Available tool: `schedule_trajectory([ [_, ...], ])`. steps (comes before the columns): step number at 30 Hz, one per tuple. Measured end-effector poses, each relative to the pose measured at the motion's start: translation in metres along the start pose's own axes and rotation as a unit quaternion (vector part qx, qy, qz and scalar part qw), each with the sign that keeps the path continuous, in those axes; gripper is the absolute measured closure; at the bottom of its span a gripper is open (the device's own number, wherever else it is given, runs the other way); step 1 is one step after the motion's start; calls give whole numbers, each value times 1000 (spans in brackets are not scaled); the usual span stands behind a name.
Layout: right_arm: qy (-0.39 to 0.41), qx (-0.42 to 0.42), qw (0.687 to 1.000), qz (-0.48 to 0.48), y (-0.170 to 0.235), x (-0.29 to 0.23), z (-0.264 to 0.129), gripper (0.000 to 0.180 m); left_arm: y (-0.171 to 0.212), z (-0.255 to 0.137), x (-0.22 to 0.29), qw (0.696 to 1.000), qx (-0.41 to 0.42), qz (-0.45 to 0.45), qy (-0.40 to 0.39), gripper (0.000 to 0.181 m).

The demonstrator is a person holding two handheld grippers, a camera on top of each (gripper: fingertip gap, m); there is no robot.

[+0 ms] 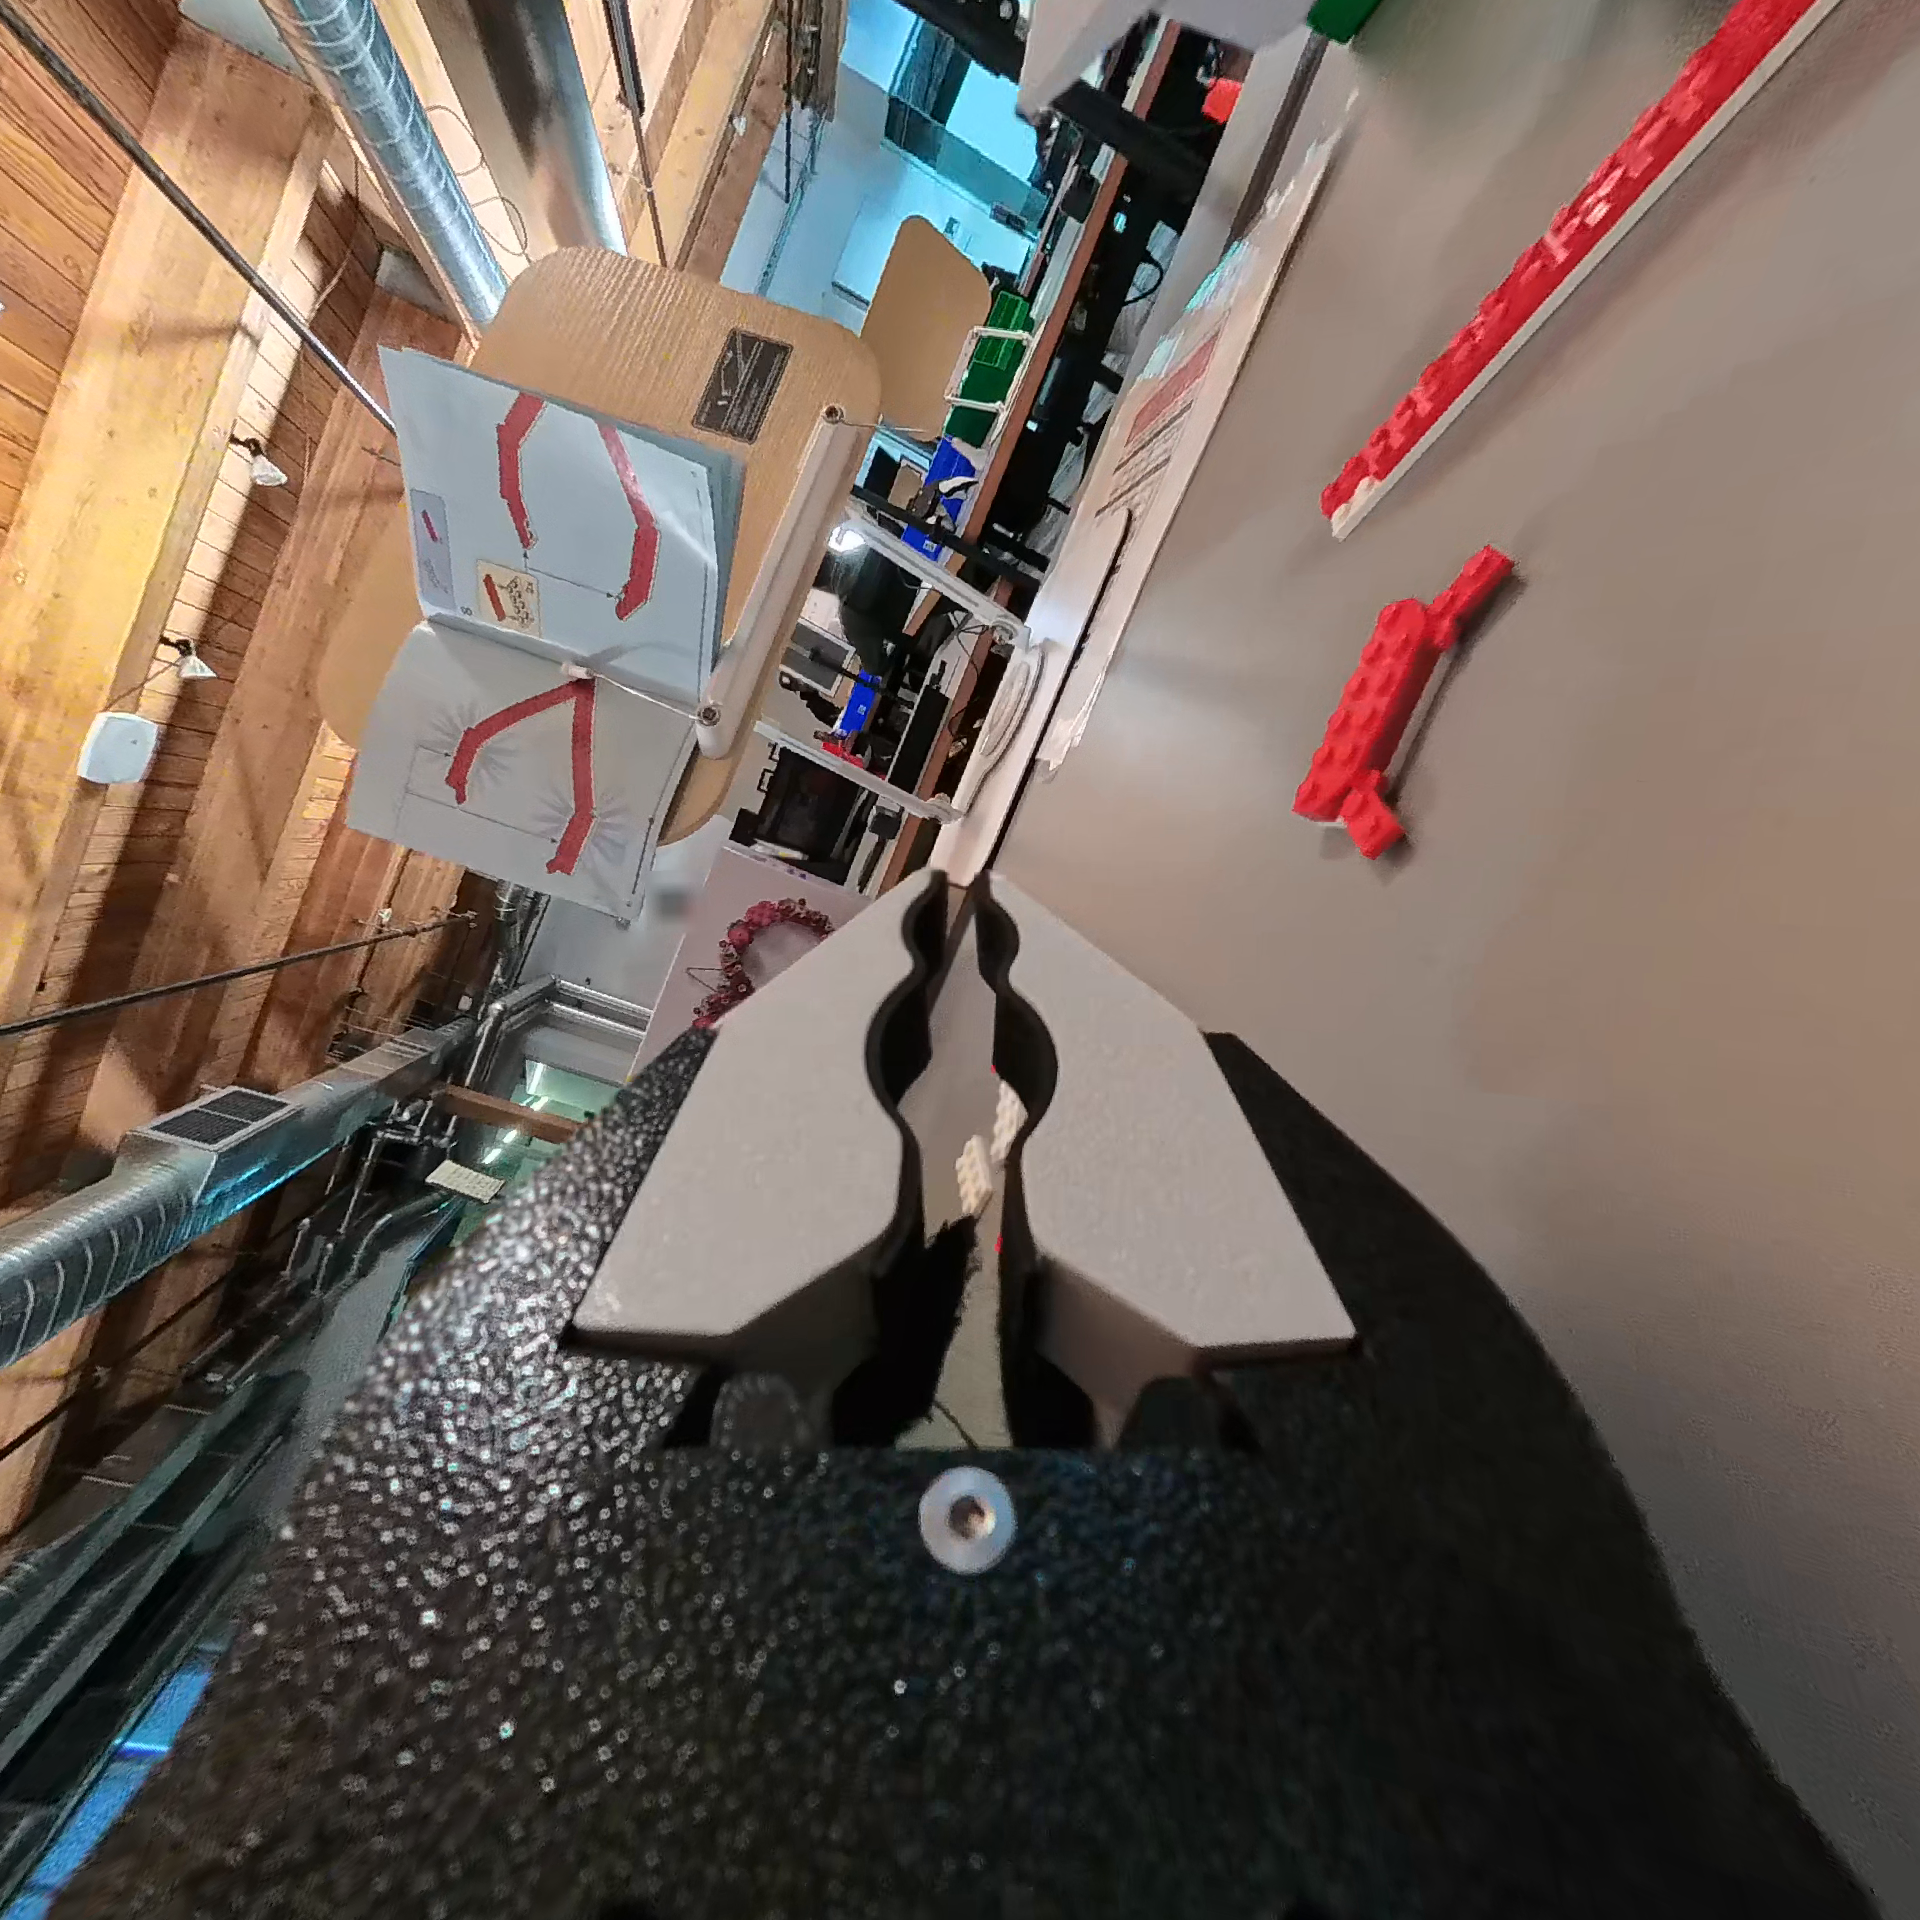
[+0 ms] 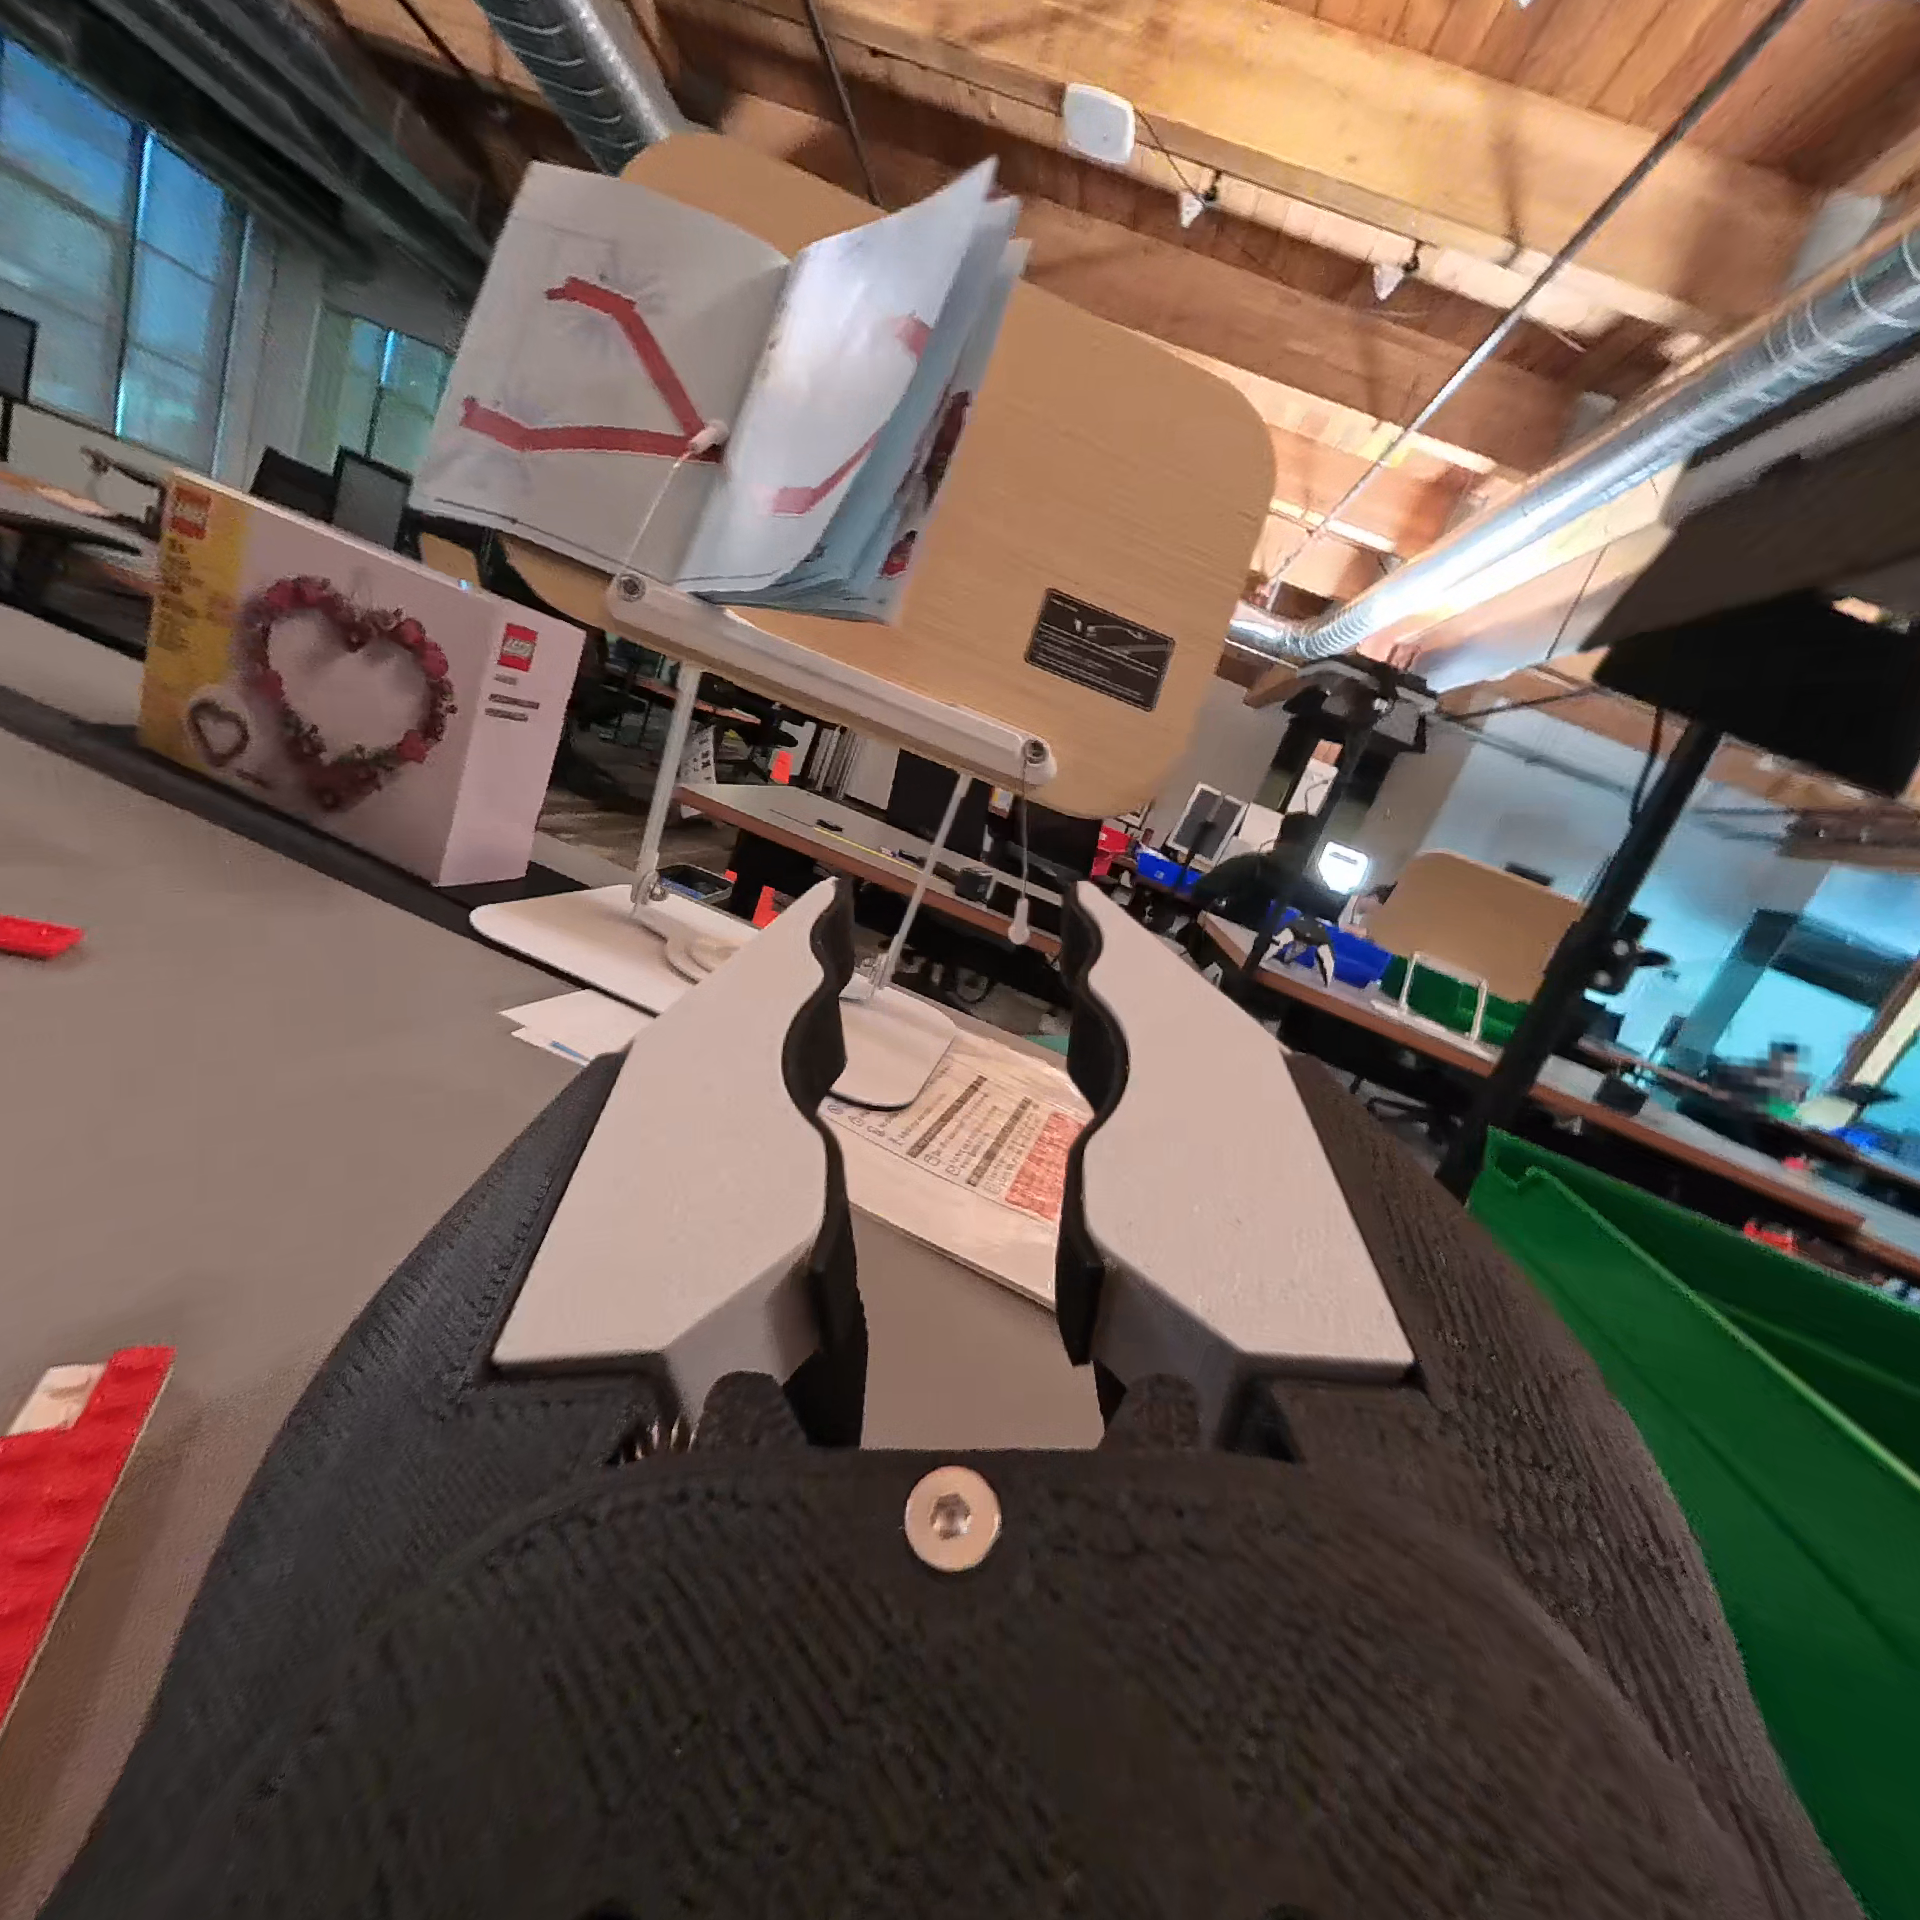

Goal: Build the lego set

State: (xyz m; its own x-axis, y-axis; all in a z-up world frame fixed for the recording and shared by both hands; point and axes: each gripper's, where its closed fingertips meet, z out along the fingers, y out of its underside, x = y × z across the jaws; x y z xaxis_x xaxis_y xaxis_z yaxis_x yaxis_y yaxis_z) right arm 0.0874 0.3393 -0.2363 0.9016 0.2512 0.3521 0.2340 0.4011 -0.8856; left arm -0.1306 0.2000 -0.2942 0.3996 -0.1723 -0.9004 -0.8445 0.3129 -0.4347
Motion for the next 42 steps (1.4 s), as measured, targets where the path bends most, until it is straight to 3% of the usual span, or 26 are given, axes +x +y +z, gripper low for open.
schedule_trajectory([
  [10,-25,9,999,-32,-6,-16,-3,147,4,-2,-11,999,-5,-25,-22,179],
  [18,-57,37,998,0,-24,-28,-25,155,21,-9,-42,985,-4,-155,-73,180],
  [21,-65,22,997,-18,-24,-35,-39,165,19,-20,-65,969,29,-213,-120,181],
  [25,-90,22,995,-47,-32,-49,-58,180,13,-52,-111,927,106,-292,-211,181],
  [31,-121,33,989,-82,-38,-66,-70,180,43,-58,-124,888,98,-386,-229,181],
  [42,-106,34,993,-42,-39,-55,-69,180,31,-48,-111,904,104,-367,-191,181],
])
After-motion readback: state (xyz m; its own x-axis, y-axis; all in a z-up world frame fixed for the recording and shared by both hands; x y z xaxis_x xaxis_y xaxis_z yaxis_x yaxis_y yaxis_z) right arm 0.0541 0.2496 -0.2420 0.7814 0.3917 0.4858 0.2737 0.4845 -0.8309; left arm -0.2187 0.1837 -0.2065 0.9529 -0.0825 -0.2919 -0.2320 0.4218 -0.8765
